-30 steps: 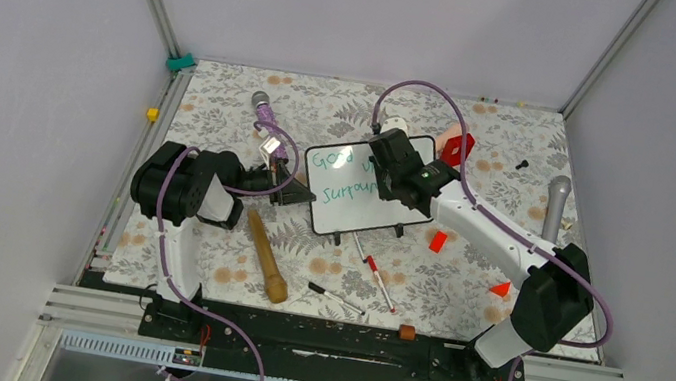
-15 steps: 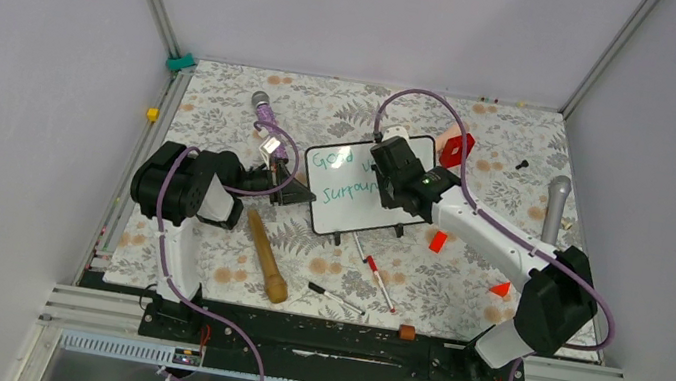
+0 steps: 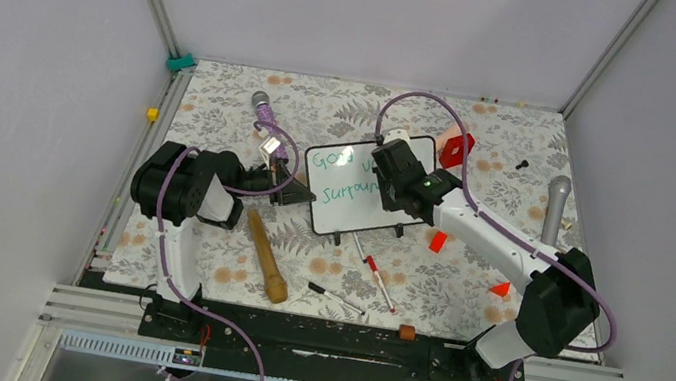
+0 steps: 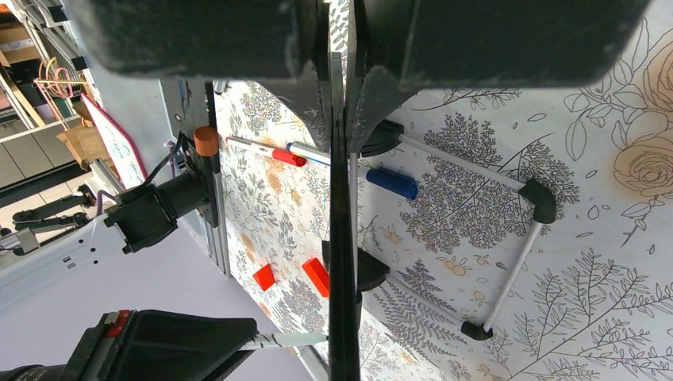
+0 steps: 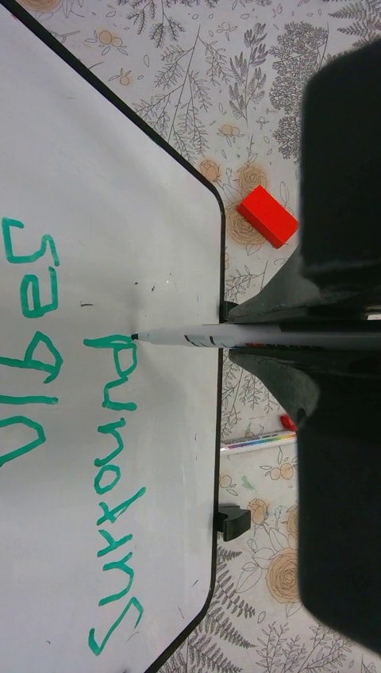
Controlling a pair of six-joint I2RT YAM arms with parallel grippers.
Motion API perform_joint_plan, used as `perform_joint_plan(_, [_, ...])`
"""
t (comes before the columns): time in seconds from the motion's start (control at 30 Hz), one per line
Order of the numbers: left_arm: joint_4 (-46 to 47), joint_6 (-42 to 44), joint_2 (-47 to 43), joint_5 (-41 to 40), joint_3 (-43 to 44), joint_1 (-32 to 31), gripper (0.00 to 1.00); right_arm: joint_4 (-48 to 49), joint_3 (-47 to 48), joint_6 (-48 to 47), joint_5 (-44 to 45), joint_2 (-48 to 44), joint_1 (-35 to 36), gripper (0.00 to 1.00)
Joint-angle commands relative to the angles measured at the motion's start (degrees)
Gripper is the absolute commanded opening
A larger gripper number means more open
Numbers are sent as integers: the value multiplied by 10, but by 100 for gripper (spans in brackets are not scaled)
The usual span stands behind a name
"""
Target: Write a sentence on the whiteboard
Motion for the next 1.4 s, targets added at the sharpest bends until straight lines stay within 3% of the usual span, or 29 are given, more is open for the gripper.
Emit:
perform_joint_plan(0.0, [1,27,13,1,5,-2,2,8,-8,6,21,-33,-8,0])
perform_joint_plan(0.27, [2,29,12,3,5,-2,4,48,-56,2,23,-132,-7,0])
perform_joint_plan(0.43, [1,20,14,13,10,2,24,62,-84,2,27,-179,-7,0])
perform_joint_plan(0.83, [2,-4,-14,-11,-5,12,55,59,-108,10,13,-226,-7,0])
perform_joint_plan(1.0, [2,29,-66,-34,-39,16,58,59,-115,12,12,-240,-7,0])
perform_joint_plan(1.37, [2,-12,-146,-52,-91,67,68,55,-129,19,12,-287,-7,0])
